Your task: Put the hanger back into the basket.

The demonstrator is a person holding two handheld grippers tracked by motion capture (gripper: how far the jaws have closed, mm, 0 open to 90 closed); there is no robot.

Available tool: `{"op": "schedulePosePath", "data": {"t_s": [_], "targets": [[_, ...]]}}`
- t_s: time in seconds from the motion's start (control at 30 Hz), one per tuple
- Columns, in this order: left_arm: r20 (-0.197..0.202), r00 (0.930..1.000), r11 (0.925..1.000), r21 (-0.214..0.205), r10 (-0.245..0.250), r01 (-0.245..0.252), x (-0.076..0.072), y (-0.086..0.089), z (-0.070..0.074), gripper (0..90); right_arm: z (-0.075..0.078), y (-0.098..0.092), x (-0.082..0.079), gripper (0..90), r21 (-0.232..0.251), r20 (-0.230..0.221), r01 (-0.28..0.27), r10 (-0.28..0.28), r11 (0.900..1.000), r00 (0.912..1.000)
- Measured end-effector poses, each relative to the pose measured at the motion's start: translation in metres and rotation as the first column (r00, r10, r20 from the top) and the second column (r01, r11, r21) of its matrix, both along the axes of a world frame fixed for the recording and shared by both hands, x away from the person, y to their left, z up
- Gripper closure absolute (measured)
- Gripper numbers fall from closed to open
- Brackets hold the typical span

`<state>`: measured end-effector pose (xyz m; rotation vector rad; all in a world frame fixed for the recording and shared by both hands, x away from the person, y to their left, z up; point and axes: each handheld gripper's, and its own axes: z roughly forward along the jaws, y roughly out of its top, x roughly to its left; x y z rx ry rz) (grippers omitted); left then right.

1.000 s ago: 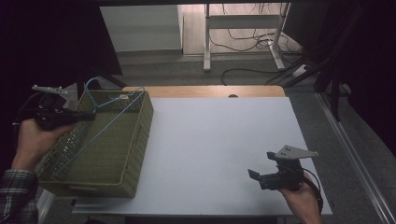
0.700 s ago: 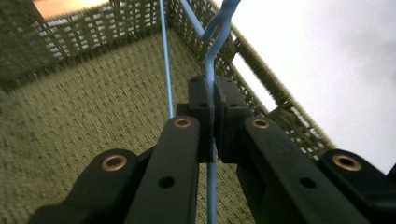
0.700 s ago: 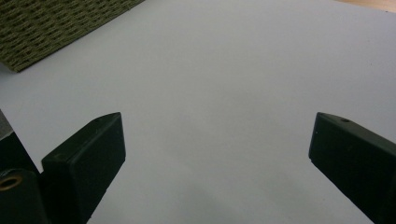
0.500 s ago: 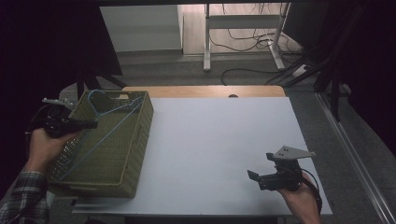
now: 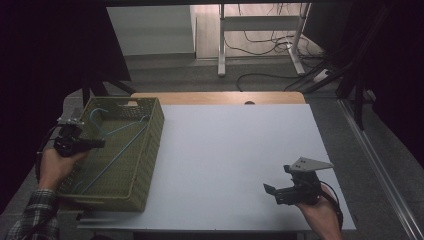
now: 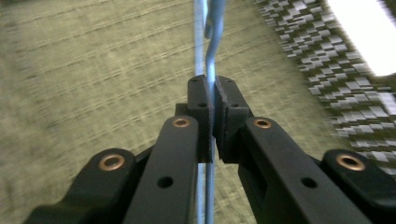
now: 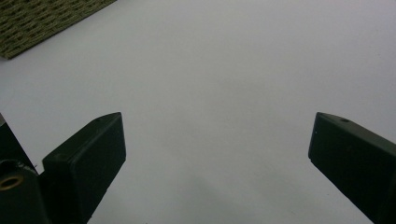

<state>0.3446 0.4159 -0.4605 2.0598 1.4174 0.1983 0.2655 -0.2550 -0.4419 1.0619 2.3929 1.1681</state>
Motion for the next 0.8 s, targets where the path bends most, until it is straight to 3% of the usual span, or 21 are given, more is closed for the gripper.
{"op": "schedulePosePath", "data": {"t_s": [0.03,0.1,0.2,0.3,0.37,0.43,0.6,0.63,0.7,0.8], "targets": [[0.006,1.0000,0.9999,0.013,0.007,-0.007,-0.001,0.000,0.001,85.4,0.000,0.000,0.000,3.6,-0.002,0.000,0.000,0.000,1.0000,1.0000],[0.045,0.9982,0.9991,0.016,0.039,-0.040,-0.005,0.001,0.005,71.7,0.000,0.000,0.000,3.6,-0.003,0.001,0.001,-0.001,1.0000,1.0000],[0.085,0.9952,0.9985,0.019,0.049,-0.051,-0.015,-0.001,0.016,57.8,0.001,-0.001,0.000,3.6,0.001,0.006,0.001,-0.001,1.0000,1.0000],[0.134,0.9907,0.9993,-0.034,0.022,-0.017,-0.028,-0.009,0.026,40.2,0.002,-0.002,-0.001,3.5,0.013,0.013,-0.002,0.002,0.9999,0.9999],[0.150,0.9887,0.9991,-0.041,0.004,0.002,-0.032,-0.015,0.030,30.1,0.002,-0.002,-0.001,3.0,0.017,0.012,-0.005,0.005,0.9998,0.9999],[0.193,0.9808,0.9978,-0.052,-0.030,0.040,-0.050,-0.035,0.040,23.3,0.004,-0.004,-0.002,1.3,0.048,0.007,-0.021,0.021,0.9986,0.9998],[0.251,0.9623,0.9901,-0.064,-0.105,0.125,-0.082,-0.076,0.050,10.4,0.004,-0.006,-0.005,0.0,0.029,0.008,-0.023,0.023,0.9993,0.9997],[0.251,0.9623,0.9901,-0.064,-0.105,0.125,-0.082,-0.076,0.050,8.8,0.003,-0.006,-0.005,0.0,0.023,0.009,-0.021,0.021,0.9995,0.9997],[0.261,0.9547,0.9838,-0.069,-0.142,0.165,-0.099,-0.100,0.048,4.2,0.003,-0.008,-0.006,0.0,0.019,-0.001,-0.016,0.016,0.9997,0.9999],[0.271,0.9486,0.9771,-0.089,-0.163,0.194,-0.112,-0.118,0.041,3.4,0.002,-0.011,-0.008,0.0,0.019,-0.005,-0.014,0.014,0.9997,0.9999]]}}
